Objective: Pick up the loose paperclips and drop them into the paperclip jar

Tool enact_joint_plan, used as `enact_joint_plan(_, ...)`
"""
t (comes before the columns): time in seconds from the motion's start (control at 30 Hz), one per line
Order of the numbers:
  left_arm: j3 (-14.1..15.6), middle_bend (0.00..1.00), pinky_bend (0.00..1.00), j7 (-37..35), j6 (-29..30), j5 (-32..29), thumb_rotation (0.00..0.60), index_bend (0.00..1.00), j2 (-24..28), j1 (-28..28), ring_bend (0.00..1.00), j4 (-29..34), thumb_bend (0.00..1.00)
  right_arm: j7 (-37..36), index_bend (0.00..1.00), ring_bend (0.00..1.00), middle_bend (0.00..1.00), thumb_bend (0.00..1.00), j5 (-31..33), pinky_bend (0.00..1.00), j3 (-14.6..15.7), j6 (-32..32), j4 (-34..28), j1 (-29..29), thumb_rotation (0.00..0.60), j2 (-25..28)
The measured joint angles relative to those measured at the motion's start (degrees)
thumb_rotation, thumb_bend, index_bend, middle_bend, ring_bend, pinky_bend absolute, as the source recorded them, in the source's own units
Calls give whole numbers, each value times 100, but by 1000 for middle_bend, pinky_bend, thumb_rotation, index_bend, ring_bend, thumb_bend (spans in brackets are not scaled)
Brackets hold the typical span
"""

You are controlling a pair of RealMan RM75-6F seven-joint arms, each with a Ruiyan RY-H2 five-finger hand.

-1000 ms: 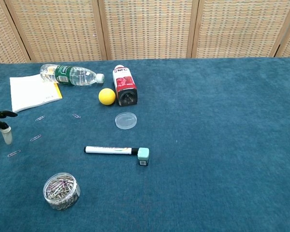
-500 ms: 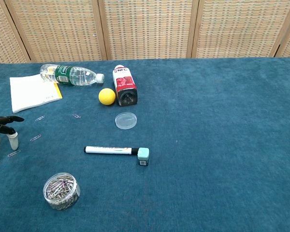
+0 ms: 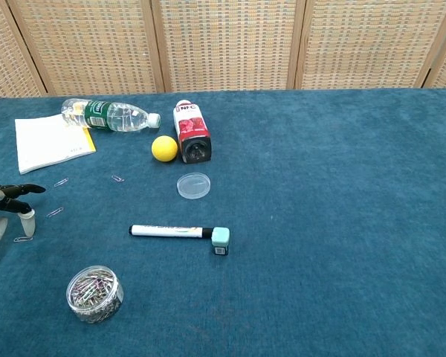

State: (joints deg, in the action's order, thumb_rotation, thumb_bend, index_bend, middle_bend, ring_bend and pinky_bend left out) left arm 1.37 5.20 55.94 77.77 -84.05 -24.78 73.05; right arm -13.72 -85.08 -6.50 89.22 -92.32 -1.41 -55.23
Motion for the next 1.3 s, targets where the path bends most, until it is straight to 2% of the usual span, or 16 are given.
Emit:
enact_joint_plan(0.27, 136, 0, 0, -171, 265, 354, 600, 429, 60, 82, 0, 94, 812, -9, 37, 0, 0, 0, -4, 0, 0, 11, 2, 5, 600, 0)
enact_joint_plan(0.4, 108, 0, 0, -393, 562, 514, 600, 379, 77, 128, 0, 22, 464, -7, 37, 0, 0, 0, 1, 0, 0, -3, -2, 0, 600, 3)
enact_joint_plan(0.47, 74, 0, 0, -514, 698, 587, 600, 386, 99, 143, 0, -52, 398, -3, 37, 0, 0, 0, -1, 0, -1, -4, -5, -2, 600, 2)
enact_joint_plan(0.63, 19, 0, 0, -545, 717, 655, 600, 450, 187, 114, 0, -190, 385, 3, 37, 0, 0, 0, 0, 0, -3, 2, -14, -1, 600, 3)
enact_joint_plan(0.87, 9, 0, 0, -508, 600, 648, 600, 467, 181, 56, 0, -274, 383, -5, 37, 0, 0, 0, 15, 0, -8, -2, -13, 0, 600, 4)
enact_joint_plan(1.07, 19, 0, 0, -515, 570, 663, 600, 475, 104, 43, 0, -364, 318, 11, 37, 0, 0, 0, 23, 0, -10, -16, -10, -7, 600, 0)
enact_joint_plan(1.3, 37, 0, 0, -505, 534, 663, 600, 532, 8, 47, 0, -509, 319, 30, 37, 0, 0, 0, 20, 0, -10, -19, -12, -11, 600, -5)
